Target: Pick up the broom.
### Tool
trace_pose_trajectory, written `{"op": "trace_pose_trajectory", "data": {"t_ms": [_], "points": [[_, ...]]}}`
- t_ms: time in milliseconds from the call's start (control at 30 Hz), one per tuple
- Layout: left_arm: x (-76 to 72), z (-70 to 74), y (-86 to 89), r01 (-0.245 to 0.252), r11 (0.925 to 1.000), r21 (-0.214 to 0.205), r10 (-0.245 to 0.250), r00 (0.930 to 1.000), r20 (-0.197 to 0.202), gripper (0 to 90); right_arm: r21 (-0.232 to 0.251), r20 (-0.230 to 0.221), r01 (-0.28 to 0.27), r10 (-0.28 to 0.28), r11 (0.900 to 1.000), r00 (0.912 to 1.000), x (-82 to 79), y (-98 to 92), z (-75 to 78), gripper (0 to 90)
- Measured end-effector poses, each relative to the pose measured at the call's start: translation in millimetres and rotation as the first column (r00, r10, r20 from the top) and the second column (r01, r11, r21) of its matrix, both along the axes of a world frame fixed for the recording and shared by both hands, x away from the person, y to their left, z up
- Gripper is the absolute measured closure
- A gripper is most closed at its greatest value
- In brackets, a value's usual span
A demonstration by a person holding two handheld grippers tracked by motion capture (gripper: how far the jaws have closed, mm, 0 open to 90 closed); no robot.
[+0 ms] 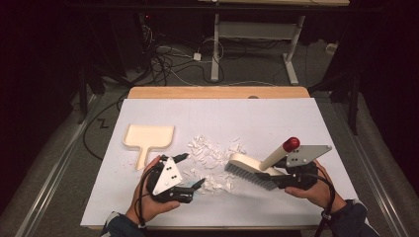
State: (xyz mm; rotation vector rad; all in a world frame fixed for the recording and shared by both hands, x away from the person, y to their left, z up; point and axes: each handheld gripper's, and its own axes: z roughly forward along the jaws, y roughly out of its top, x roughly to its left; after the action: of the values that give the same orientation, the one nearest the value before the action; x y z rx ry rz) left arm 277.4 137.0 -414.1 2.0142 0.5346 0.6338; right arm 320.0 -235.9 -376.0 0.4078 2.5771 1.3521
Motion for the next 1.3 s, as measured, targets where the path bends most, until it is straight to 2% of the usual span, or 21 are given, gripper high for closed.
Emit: {"op": "trace_pose_trajectory", "data": {"t_ms": [67,100,167,267,300,333,367,467,500,600,733,800,833,900,967,1000,1067,1100,1200,1233,1300], "points": [[-2.2,-7.1,13.9,-0.047,0.9986,0.024,0.047,0.9989,0.003,16.4,0.010,-0.002,0.054,-0.054,0.9985,0.9986,4.0,-7.0,3.4,68.2],[-3.4,-10.4,19.5,-0.068,0.9971,0.032,0.068,0.9977,0.002,16.4,0.017,0.008,0.100,-0.100,0.9949,0.9950,7.4,-12.2,5.5,68.2],[-6.1,-16.0,28.5,-0.099,0.9936,0.053,0.099,0.9951,0.003,16.4,0.016,0.014,0.143,-0.144,0.9896,0.9896,9.8,-15.7,6.4,68.2],[-10.7,-24.7,43.2,-0.149,0.9870,0.060,0.149,0.9888,-0.004,16.4,0.007,0.019,0.188,-0.188,0.9821,0.9820,14.3,-20.5,5.8,68.2],[-13.4,-30.1,51.4,-0.179,0.9813,0.069,0.181,0.9835,-0.010,16.4,0.000,0.017,0.204,-0.204,0.9791,0.9789,16.0,-22.4,5.1,68.2],[-13.4,-30.1,51.4,-0.179,0.9813,0.069,0.181,0.9835,-0.010,16.4,-0.003,0.020,0.215,-0.215,0.9766,0.9765,17.1,-23.2,4.7,68.2],[-14.8,-32.9,55.3,-0.192,0.9791,0.067,0.193,0.9810,-0.013,16.4,-0.003,0.020,0.215,-0.215,0.9766,0.9765,17.1,-23.2,4.7,68.2],[-19.8,-42.0,64.5,-0.223,0.9716,0.080,0.226,0.9738,-0.029,16.4,-0.024,0.030,0.250,-0.249,0.9679,0.9679,21.8,-26.5,3.0,68.2],[-20.4,-43.7,66.3,-0.226,0.9705,0.083,0.229,0.9732,-0.022,16.4,-0.025,0.032,0.263,-0.263,0.9643,0.9644,23.4,-27.5,2.4,68.2],[-27.3,-51.4,72.7,-0.224,0.9696,0.098,0.230,0.9719,-0.051,16.4,-0.032,0.022,0.303,-0.302,0.9525,0.9530,30.2,-30.9,-0.6,68.2],[-30.6,-54.1,73.7,-0.228,0.9675,0.110,0.234,0.9707,-0.053,16.4,-0.051,0.024,0.324,-0.323,0.9448,0.9461,33.9,-33.3,-3.7,68.2],[-31.6,-54.1,73.5,-0.231,0.9676,0.103,0.237,0.9703,-0.050,16.4,-0.059,0.022,0.346,-0.345,0.9365,0.9384,36.8,-36.0,-5.1,68.2],[-31.9,-54.0,73.5,-0.232,0.9661,0.113,0.239,0.9700,-0.048,16.4,-0.059,0.022,0.364,-0.363,0.9297,0.9316,39.7,-38.7,-6.2,68.2],[-32.8,-55.1,73.3,-0.233,0.9660,0.113,0.239,0.9695,-0.052,16.4,-0.062,0.023,0.372,-0.371,0.9263,0.9284,40.9,-39.5,-6.7,68.2],[-33.0,-56.1,73.1,-0.236,0.9638,0.125,0.244,0.9685,-0.052,16.4,-0.068,0.021,0.398,-0.397,0.9149,0.9174,46.0,-42.6,-8.6,68.2],[-33.0,-56.4,73.4,-0.234,0.9642,0.125,0.242,0.9688,-0.054,16.4,-0.068,0.021,0.398,-0.397,0.9149,0.9174,46.0,-42.6,-8.6,68.2],[-33.3,-57.1,73.7,-0.234,0.9635,0.129,0.243,0.9684,-0.055,16.4,-0.070,0.023,0.410,-0.410,0.9093,0.9120,48.9,-43.7,-9.6,68.2],[-33.4,-57.7,73.7,-0.234,0.9630,0.133,0.244,0.9681,-0.058,16.4,-0.076,0.028,0.429,-0.428,0.9001,0.9032,51.3,-43.8,-10.8,68.2],[-32.9,-58.2,73.9,-0.237,0.9635,0.125,0.246,0.9672,-0.064,16.4,-0.081,0.032,0.438,-0.436,0.8955,0.8992,53.7,-43.6,-12.3,68.2],[-31.7,-58.4,74.1,-0.236,0.9637,0.126,0.245,0.9672,-0.066,16.4,-0.087,0.031,0.449,-0.448,0.8894,0.8935,55.0,-42.9,-14.1,68.2],[-30.3,-58.5,73.5,-0.237,0.9630,0.129,0.247,0.9668,-0.067,16.4,-0.091,0.031,0.452,-0.451,0.8876,0.8921,55.5,-42.4,-14.8,68.2]]}}
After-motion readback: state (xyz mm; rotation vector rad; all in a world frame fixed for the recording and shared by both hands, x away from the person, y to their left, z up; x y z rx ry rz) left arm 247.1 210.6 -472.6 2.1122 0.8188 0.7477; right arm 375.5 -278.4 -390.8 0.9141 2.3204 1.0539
